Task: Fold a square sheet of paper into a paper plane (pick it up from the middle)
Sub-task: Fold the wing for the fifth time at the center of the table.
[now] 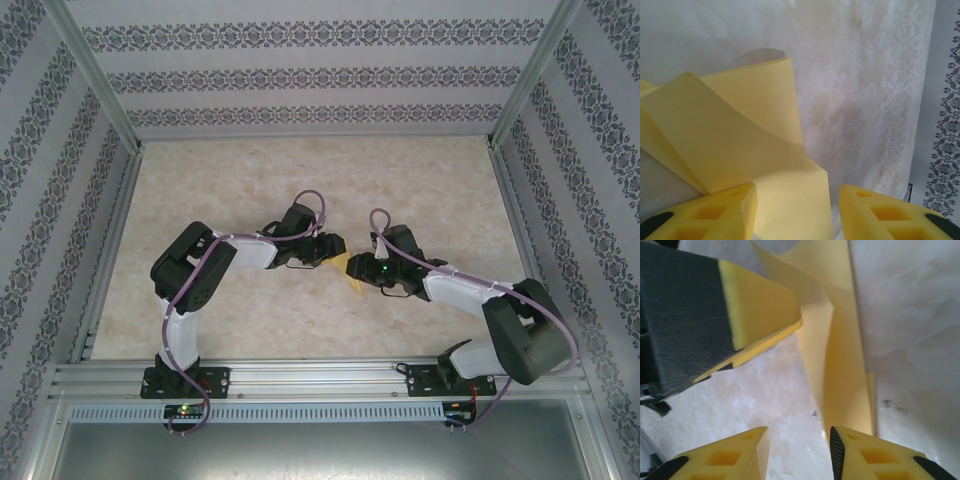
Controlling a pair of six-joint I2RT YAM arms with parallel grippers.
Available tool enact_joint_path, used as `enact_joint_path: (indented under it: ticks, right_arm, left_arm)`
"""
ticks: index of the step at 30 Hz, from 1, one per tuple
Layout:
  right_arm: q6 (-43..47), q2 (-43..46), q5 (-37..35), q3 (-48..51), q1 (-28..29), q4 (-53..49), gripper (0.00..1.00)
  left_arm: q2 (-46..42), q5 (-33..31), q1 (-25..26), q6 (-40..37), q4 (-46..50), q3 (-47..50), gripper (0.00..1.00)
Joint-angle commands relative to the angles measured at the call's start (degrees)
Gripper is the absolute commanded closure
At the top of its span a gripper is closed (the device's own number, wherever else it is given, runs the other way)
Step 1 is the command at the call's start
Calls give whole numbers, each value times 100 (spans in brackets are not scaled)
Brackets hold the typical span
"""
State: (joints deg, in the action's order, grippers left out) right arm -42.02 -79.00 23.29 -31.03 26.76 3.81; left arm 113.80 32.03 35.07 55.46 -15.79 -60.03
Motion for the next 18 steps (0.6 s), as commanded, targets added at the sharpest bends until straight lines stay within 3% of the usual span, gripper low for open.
enact_joint_path:
  ticks: [1, 9, 15, 18]
  right_arm:
    - [395, -56, -431, -104, 4, -682, 60]
    - [594, -563, -477, -422, 316, -797, 54]
    - [707, -744, -641, -527, 408, -902, 63]
    - [735, -786, -740, -535, 474, -972, 62]
  left_arm:
    - [352, 62, 53, -133, 226, -2, 51]
    - [358, 76, 53, -141, 209, -4, 51]
    - [330, 68, 53, -141, 200, 24, 51]
    - [330, 71, 53, -128, 198, 19, 51]
